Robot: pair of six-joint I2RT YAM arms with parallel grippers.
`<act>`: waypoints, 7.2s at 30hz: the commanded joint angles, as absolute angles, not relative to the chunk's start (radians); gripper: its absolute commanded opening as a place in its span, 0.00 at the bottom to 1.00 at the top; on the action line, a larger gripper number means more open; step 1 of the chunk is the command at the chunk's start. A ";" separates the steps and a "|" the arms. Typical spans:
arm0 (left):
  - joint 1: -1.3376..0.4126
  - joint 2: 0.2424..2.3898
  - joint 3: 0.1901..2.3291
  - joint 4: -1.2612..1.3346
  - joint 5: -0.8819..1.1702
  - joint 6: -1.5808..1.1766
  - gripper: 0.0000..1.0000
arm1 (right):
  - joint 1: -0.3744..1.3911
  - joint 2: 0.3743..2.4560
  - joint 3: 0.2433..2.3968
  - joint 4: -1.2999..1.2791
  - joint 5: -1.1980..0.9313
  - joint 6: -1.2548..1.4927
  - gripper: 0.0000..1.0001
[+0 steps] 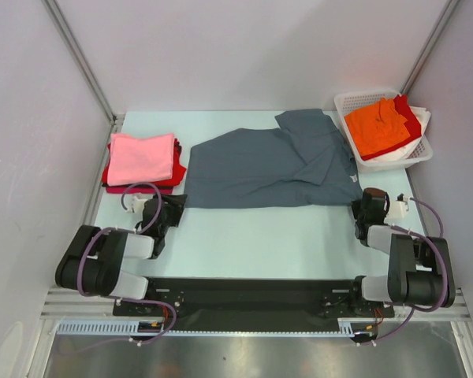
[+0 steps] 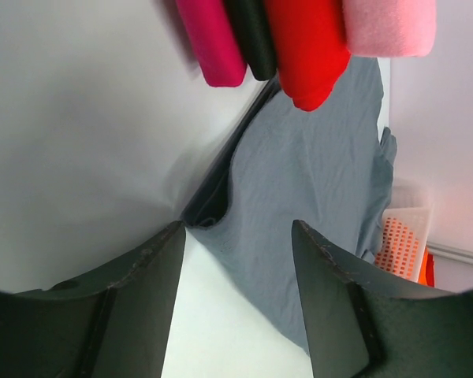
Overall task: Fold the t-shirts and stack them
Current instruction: Fold the tshirt
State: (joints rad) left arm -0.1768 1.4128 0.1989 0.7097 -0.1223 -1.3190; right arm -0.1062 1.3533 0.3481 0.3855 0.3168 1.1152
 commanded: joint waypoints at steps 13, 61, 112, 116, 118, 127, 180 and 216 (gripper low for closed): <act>-0.233 1.568 0.270 0.793 -0.200 -1.325 0.00 | -0.064 1.204 0.344 0.327 0.439 1.074 0.00; 0.023 1.278 1.407 -0.250 0.103 -0.951 0.00 | -0.018 1.247 1.548 -0.284 0.134 0.802 0.00; 0.046 1.263 0.459 0.330 0.176 -0.937 0.00 | -0.195 1.056 0.471 0.006 -0.177 0.862 0.00; 0.045 1.146 0.373 0.259 0.114 -0.911 0.00 | -0.193 0.951 0.414 -0.098 -0.130 0.853 0.00; 0.046 1.094 0.338 0.223 0.104 -0.901 0.00 | -0.196 0.902 0.391 -0.167 -0.091 0.850 0.00; 0.046 0.962 0.193 0.158 0.065 -0.890 0.00 | -0.224 0.691 0.310 -0.383 0.000 0.894 0.00; -0.173 2.003 1.572 -0.080 -0.100 -0.623 0.83 | 0.084 2.187 1.824 -0.202 0.201 0.221 0.73; -0.144 2.373 1.925 -0.307 -0.175 -0.686 0.80 | 0.081 2.712 2.459 -0.434 0.318 0.152 0.21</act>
State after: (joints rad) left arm -0.1543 2.3699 1.8912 -0.2974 -0.1535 -0.6807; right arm 0.0834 2.7285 2.4729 -0.4103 0.2996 0.1623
